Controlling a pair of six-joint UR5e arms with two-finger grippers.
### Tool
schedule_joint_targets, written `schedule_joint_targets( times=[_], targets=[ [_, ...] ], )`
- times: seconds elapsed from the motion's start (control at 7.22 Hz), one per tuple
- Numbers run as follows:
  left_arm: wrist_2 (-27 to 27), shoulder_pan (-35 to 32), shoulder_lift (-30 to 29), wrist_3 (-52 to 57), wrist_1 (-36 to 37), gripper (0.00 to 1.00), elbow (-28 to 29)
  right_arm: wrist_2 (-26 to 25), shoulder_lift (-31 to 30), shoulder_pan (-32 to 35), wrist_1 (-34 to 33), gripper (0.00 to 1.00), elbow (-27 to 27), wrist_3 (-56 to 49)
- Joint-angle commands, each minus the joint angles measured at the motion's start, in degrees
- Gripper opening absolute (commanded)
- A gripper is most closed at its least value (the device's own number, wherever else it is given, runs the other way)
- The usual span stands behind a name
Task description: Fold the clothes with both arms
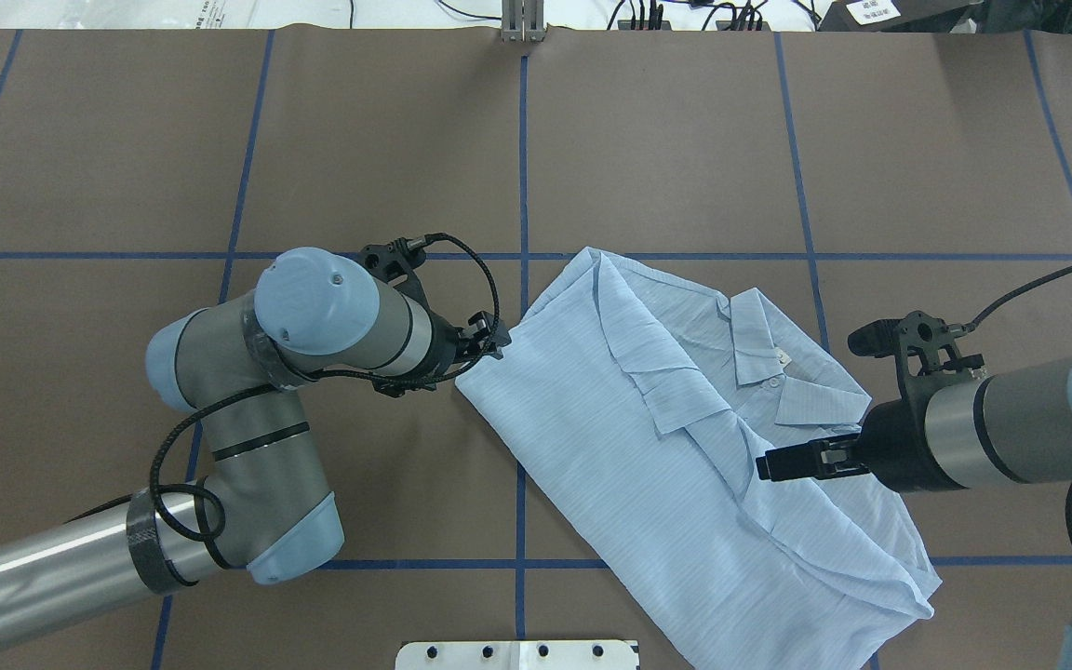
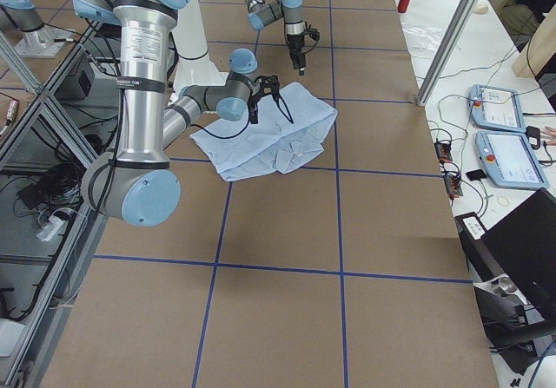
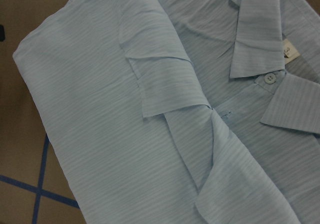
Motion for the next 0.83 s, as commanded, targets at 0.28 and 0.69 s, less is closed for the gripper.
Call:
schedule_joint_targets(
  times=[0.28, 0.69],
  targets=[
    [1.8, 1.5, -2.0, -1.0, 0.8, 0.86, 3.7, 0.0, 0.2, 1.4, 0.1, 1.00, -0.8, 0.0],
    [1.8, 2.0, -2.2, -1.0, 0.5, 0.77, 4.7, 0.1, 0.2, 1.6, 0.1, 1.00, -0.8, 0.0]
  ],
)
